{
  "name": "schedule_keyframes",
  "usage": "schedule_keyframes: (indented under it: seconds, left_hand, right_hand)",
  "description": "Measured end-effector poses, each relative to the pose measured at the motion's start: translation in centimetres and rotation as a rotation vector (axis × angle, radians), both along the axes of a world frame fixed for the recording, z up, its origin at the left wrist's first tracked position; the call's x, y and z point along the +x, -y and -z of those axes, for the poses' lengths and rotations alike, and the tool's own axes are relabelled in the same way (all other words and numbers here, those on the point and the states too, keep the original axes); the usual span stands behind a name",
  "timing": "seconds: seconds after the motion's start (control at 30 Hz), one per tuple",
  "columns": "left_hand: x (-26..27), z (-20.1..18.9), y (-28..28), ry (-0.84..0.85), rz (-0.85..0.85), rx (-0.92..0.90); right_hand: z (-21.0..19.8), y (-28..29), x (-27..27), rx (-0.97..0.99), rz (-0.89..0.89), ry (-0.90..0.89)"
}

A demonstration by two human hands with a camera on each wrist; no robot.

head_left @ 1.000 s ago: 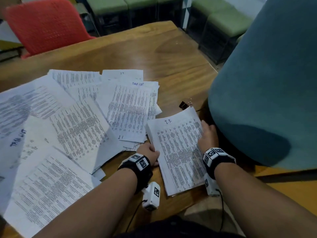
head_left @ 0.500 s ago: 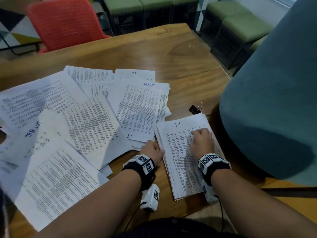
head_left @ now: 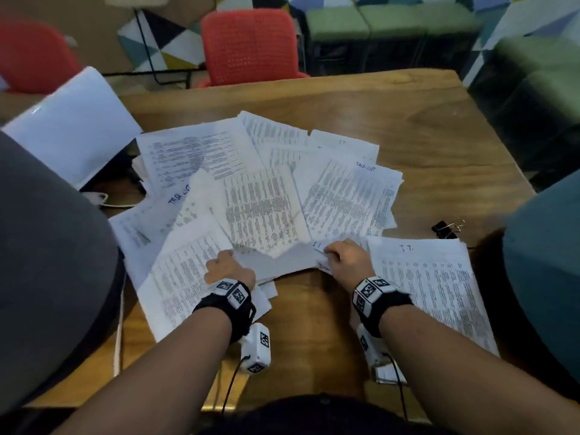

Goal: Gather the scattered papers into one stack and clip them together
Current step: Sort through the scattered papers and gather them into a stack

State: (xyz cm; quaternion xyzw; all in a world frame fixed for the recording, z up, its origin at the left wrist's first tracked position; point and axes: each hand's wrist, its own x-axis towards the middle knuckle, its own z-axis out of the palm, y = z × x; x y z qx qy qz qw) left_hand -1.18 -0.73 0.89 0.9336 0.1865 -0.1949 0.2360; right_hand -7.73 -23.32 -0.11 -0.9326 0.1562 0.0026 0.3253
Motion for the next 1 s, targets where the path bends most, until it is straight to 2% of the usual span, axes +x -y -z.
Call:
schedule_keyframes:
  seconds: [0.1,0.2,0.4,0.47,0.53,0.6,0.7,1.0]
  left_hand:
    - [0.2,-0.2,-4.4,-0.018,-0.128,0.087]
    - [-0.1,0.1,-8.5,-0.036,-0.237,0.142]
    - [-0.5,0.7,-12.8,-0.126,-0.376,-0.016]
    - [-0.6,0.7,-13.4,-0.094,-0.415,-0.047]
    - [-0.7,0.5,-13.8,0.008,-0.462,-0.079]
    - [-0.6,1.0,-14.6,0.112,-0.510,-0.109]
    - [0.0,1.1,-15.5,0.207,-0.559,-0.111]
    - [0.8,0.5,-15.2,0.214,-0.541,-0.113]
  right_hand:
    - [-0.1,-3.0,2.4,0.023,-0.059,-0.059]
    - [-0.5,-5.3,4.5,0.039,0.027,-0.042]
    - [-0.5,-8.0,7.5,0.024,0.197,-0.193]
    - [-0.1,-8.6,8.4,0.114,0.250,-0.228]
    - [0.5,-8.7,8.8,0.114,0.239,-0.239]
    - [0.9,-8.4,8.8,0.052,0.184,-0.196]
    - [0.6,-7.6,8.3,0.040,0.211,-0.090]
    - [-3.1,-4.0,7.5,0.100,0.376,0.087]
